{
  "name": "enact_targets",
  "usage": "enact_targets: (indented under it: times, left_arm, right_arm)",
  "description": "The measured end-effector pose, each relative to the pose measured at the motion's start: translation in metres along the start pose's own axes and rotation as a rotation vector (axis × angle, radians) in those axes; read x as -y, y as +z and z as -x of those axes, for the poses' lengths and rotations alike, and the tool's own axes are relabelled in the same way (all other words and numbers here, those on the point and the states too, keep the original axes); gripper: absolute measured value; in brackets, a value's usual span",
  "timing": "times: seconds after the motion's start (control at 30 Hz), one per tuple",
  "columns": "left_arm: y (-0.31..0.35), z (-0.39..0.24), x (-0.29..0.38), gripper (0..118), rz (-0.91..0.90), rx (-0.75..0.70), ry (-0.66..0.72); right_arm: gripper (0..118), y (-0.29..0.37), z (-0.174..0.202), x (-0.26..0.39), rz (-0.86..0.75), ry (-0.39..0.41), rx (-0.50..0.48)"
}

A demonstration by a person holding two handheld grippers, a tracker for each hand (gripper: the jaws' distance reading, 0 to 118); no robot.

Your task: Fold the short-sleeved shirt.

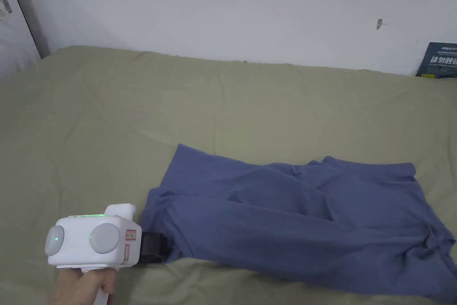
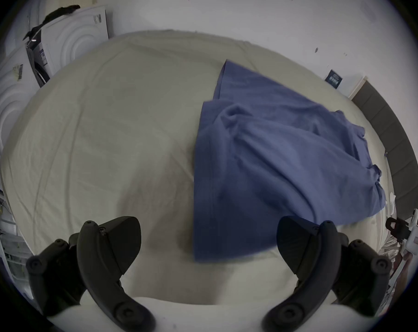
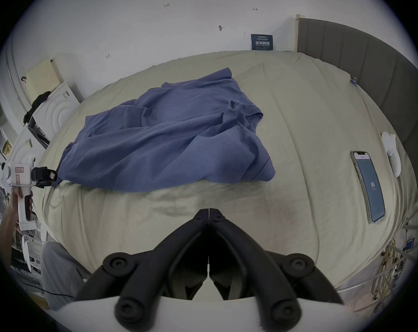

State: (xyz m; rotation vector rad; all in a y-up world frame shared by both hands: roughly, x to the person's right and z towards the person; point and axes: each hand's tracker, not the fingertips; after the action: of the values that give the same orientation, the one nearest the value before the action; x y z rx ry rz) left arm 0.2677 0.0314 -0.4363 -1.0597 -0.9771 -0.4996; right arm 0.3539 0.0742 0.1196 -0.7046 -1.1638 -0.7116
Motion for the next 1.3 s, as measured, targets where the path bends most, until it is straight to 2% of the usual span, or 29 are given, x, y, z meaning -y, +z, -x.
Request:
enact_targets:
  times: [0.07, 0.1, 0.17, 0.2, 0.23, 0.27, 0.33, 0.37, 0.4, 0.43, 0.47, 0.7, 0.77, 0.8, 0.9, 0.93, 0.97, 1.03, 1.07, 1.27, 1.3]
  left_arm:
    - [0.007, 0.001, -0.016, 101, -0.016, -0.031, -0.070]
    - [0.014, -0.001, -0.018, 85, -0.013, -0.051, -0.099]
    - [0.027, 0.005, -0.022, 0, -0.068, -0.021, -0.107]
    - [0.033, 0.009, -0.026, 0, -0.095, 0.052, -0.027]
    - [0.032, 0.011, -0.030, 0, -0.049, 0.007, -0.053]
    - [0.034, 0.015, -0.033, 0, -0.045, 0.042, -0.036]
    - [0.043, -0.006, -0.026, 0, -0.086, -0.013, -0.062]
    - [0.045, -0.009, -0.024, 0, -0.089, -0.013, -0.063]
    - [0.047, -0.013, -0.023, 0, -0.089, -0.011, -0.061]
    - [0.042, -0.005, -0.029, 0, -0.063, 0.012, -0.049]
    - [0.042, -0.006, -0.028, 0, -0.066, 0.011, -0.054]
    - [0.037, -0.005, -0.030, 0, -0.054, 0.020, -0.061]
    - [0.034, -0.005, -0.030, 0, -0.053, 0.019, -0.062]
    - [0.033, -0.006, -0.031, 0, -0.048, 0.016, -0.067]
    - [0.032, -0.005, -0.029, 0, -0.038, 0.016, -0.065]
    - [0.032, -0.005, -0.029, 0, -0.039, 0.021, -0.061]
    - [0.033, -0.004, -0.029, 0, -0.038, 0.025, -0.059]
    - [0.034, -0.004, -0.028, 0, -0.034, 0.011, -0.082]
    - [0.036, -0.005, -0.028, 0, -0.036, 0.000, -0.099]
    - [0.058, -0.001, -0.018, 0, -0.046, -0.014, -0.100]
    - [0.062, 0.001, -0.014, 0, -0.045, -0.013, -0.103]
  right_arm:
    - [0, -0.003, 0.001, 0.000, 0.009, 0.005, 0.002]
    - [0, -0.009, -0.007, -0.002, 0.013, 0.005, 0.000]
    - [0, -0.014, -0.008, -0.004, 0.019, 0.006, 0.004]
    - [0, -0.016, -0.008, -0.006, 0.020, 0.004, 0.007]
    - [0, -0.017, -0.010, -0.008, 0.021, 0.004, 0.008]
    - [0, -0.018, -0.010, -0.010, 0.020, 0.005, 0.014]
    - [1, -0.019, -0.010, -0.015, 0.012, 0.011, 0.024]
    - [18, -0.019, -0.012, -0.018, 0.010, 0.014, 0.033]
    - [56, -0.021, -0.012, -0.022, 0.011, 0.013, 0.047]
    - [111, -0.023, -0.012, -0.027, 0.016, 0.013, 0.076]
    - [117, -0.028, -0.014, -0.032, 0.022, 0.013, 0.085]
    - [117, -0.055, -0.028, -0.071, 0.054, -0.045, 0.034]
    - [111, -0.071, -0.029, -0.078, 0.084, -0.033, 0.015]
    - [94, -0.079, -0.029, -0.079, 0.127, -0.021, 0.017]
    - [60, -0.077, -0.028, -0.075, 0.136, 0.020, 0.029]
    - [23, -0.070, -0.026, -0.073, 0.110, 0.000, -0.022]
    - [14, -0.061, -0.023, -0.070, 0.092, -0.027, -0.075]
    - [14, -0.051, -0.018, -0.066, 0.059, 0.052, -0.046]
    - [14, -0.047, -0.018, -0.063, 0.067, 0.062, -0.043]
    - [14, -0.019, -0.036, -0.049, 0.069, -0.044, -0.095]
    - [14, -0.014, -0.033, -0.045, 0.072, -0.034, -0.092]
